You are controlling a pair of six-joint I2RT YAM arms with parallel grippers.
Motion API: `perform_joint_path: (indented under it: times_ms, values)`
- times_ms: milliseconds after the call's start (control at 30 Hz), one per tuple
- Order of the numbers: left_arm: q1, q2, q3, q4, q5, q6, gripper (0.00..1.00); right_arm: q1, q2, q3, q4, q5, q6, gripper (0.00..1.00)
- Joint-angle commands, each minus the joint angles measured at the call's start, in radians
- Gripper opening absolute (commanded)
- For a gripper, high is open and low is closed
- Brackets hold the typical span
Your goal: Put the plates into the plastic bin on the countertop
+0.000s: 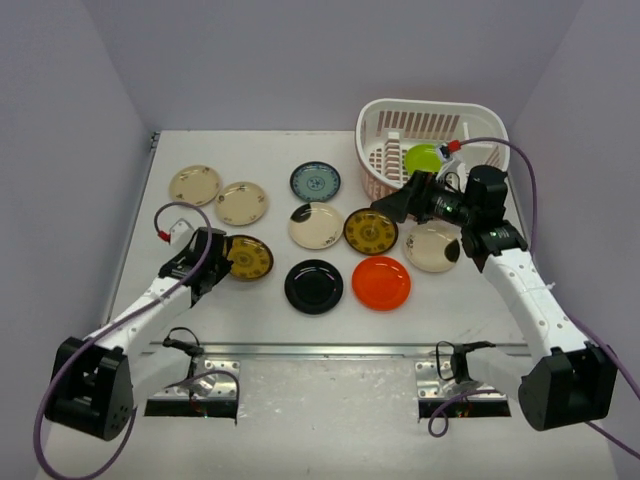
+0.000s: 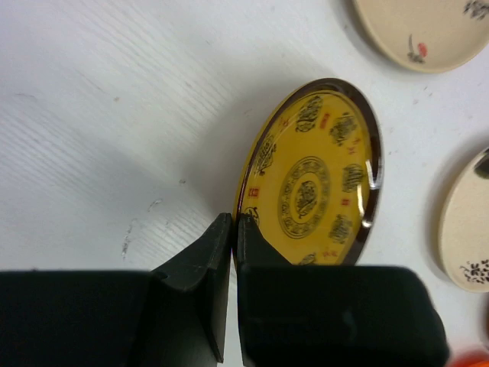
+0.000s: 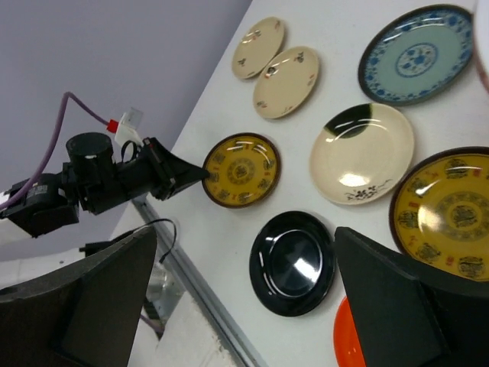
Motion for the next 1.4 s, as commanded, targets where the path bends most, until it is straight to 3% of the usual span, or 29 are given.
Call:
perform_joint_path:
  times_ms: [0, 100, 333, 567, 600, 667, 767, 800, 900, 933, 1000, 1133, 1233, 1333, 1367]
  values:
    - [-0.012, -0.291, -0.029, -0.024, 0.022, 0.046, 0.0, 0.081, 0.108, 0.023, 0.197, -0.19, 0.077, 0.99]
    - [-0.016, -0.382, -0.034, 0.134, 0.3, 0.166, 0.0, 0.224, 0.242, 0.108, 0.167, -0.14, 0.032, 0.99]
    - [-0.022, -0.387, 0.013, 0.252, 0.621, 0.184, 0.0, 0.296, 0.465, 0.266, 0.038, 0.025, -0.093, 0.96]
    - [-0.023, -0.367, 0.011, 0.388, 0.765, 0.143, 0.0, 0.34, 0.572, 0.286, 0.005, -0.093, -0.133, 0.69]
    - [-0.023, -0.364, 0.012, 0.407, 0.778, 0.137, 0.0, 0.342, 0.577, 0.284, 0.007, -0.092, -0.132, 0.64]
    - [-0.024, -0.356, 0.018, 0.426, 0.784, 0.128, 0.0, 0.342, 0.586, 0.282, 0.004, -0.083, -0.126, 0.35]
    - [-0.023, -0.34, 0.031, 0.423, 0.754, 0.134, 0.0, 0.342, 0.577, 0.27, 0.017, -0.083, -0.112, 0.02]
    - [-0.023, -0.328, 0.044, 0.394, 0.721, 0.147, 0.12, 0.34, 0.563, 0.261, 0.022, -0.074, -0.106, 0.0]
    - [-0.023, -0.293, 0.103, 0.247, 0.597, 0.196, 0.83, 0.309, 0.517, 0.239, 0.049, -0.029, -0.085, 0.0]
    - [-0.023, -0.285, 0.139, 0.185, 0.544, 0.215, 0.98, 0.283, 0.502, 0.229, 0.064, -0.021, -0.059, 0.0]
    - [-0.023, -0.281, 0.249, -0.005, 0.339, 0.271, 1.0, 0.123, 0.455, 0.169, 0.116, -0.023, 0.082, 0.0]
    - [-0.023, -0.339, 0.323, -0.143, 0.204, 0.356, 1.0, -0.111, 0.36, 0.114, 0.14, 0.099, 0.286, 0.0]
    - [-0.022, -0.407, 0.27, -0.13, 0.224, 0.457, 1.0, -0.247, 0.309, 0.137, 0.103, 0.36, 0.42, 0.0]
    - [-0.023, -0.402, 0.27, -0.131, 0.267, 0.46, 1.0, -0.253, 0.345, 0.239, -0.066, 0.773, 0.514, 0.0]
    - [-0.023, -0.4, 0.265, -0.124, 0.293, 0.463, 1.0, -0.253, 0.4, 0.285, -0.113, 0.844, 0.544, 0.0]
